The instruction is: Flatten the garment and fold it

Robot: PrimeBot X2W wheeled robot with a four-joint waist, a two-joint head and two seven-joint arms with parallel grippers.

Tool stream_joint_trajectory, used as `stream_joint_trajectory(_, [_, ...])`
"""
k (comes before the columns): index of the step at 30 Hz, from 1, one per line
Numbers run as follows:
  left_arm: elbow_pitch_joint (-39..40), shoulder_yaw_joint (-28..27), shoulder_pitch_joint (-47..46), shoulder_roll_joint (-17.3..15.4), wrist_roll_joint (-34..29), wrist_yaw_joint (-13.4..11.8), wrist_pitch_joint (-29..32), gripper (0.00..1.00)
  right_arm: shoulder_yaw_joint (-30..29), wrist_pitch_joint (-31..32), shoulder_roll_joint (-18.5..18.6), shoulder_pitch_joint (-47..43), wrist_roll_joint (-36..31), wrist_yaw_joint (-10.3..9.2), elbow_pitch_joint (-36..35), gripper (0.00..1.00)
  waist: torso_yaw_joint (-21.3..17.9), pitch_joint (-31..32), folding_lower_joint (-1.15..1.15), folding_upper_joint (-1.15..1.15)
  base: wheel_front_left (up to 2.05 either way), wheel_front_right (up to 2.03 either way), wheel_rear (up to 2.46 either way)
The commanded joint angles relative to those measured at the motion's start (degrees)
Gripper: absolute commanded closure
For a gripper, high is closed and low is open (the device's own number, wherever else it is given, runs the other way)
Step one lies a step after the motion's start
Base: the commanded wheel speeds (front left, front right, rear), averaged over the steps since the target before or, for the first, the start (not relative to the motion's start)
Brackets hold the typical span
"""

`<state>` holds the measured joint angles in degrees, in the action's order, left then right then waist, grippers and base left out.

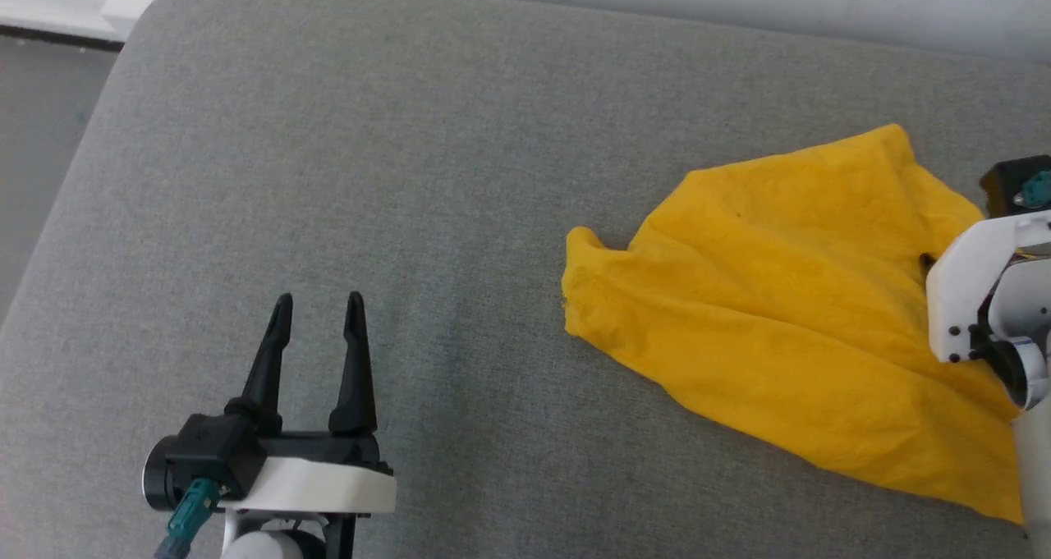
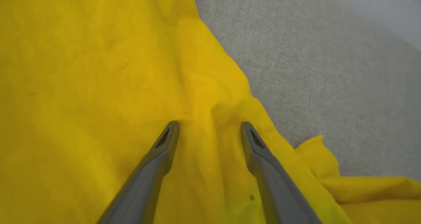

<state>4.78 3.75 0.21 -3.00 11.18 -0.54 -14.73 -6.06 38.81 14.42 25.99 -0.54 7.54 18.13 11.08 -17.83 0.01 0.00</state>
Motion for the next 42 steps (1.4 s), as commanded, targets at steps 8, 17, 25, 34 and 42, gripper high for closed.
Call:
stream_joint_trajectory(8, [-0.5, 0.6, -2.5, 0.1, 0.5, 0.5, -0.3, 0.0, -1.8, -0.1, -0.6, 2.0, 0.4, -0.05, 4.6, 1.0, 2.2, -3.2, -0.01, 0.0, 0.0, 0.0, 0.0])
stream_joint_trajectory(17, [-0.8, 0.5, -3.8, 0.1, 0.8, 0.6, -0.3, 0.0, 8.9, -5.8, 3.6, 14.9, 2.1, -0.05, -2.3, 1.0, 3.3, -4.4, -0.01, 0.0, 0.0, 0.0, 0.0])
stream_joint_trajectory(25, [-2.5, 2.6, -5.4, 0.1, 2.2, 0.5, -0.3, 0.0, 16.9, -8.9, 5.0, 29.0, -0.1, -0.05, 2.5, 1.0, 7.7, -6.6, -0.01, 0.0, 0.0, 0.0, 0.0])
stream_joint_trajectory(34, [-4.3, 5.3, -7.2, 0.1, 3.0, -0.2, -0.3, 0.0, 15.7, -15.7, 0.8, 30.3, -3.7, -0.05, 16.4, 0.0, 10.1, -7.5, -0.01, 0.0, 0.0, 0.0, 0.0])
stream_joint_trajectory(42, [-4.7, 4.3, -6.2, 0.1, 1.4, -0.3, -0.3, 0.0, 13.3, -22.7, -1.4, 29.8, -0.3, -0.05, 17.5, 0.0, 7.0, -3.3, -0.01, 0.0, 0.0, 0.0, 0.0])
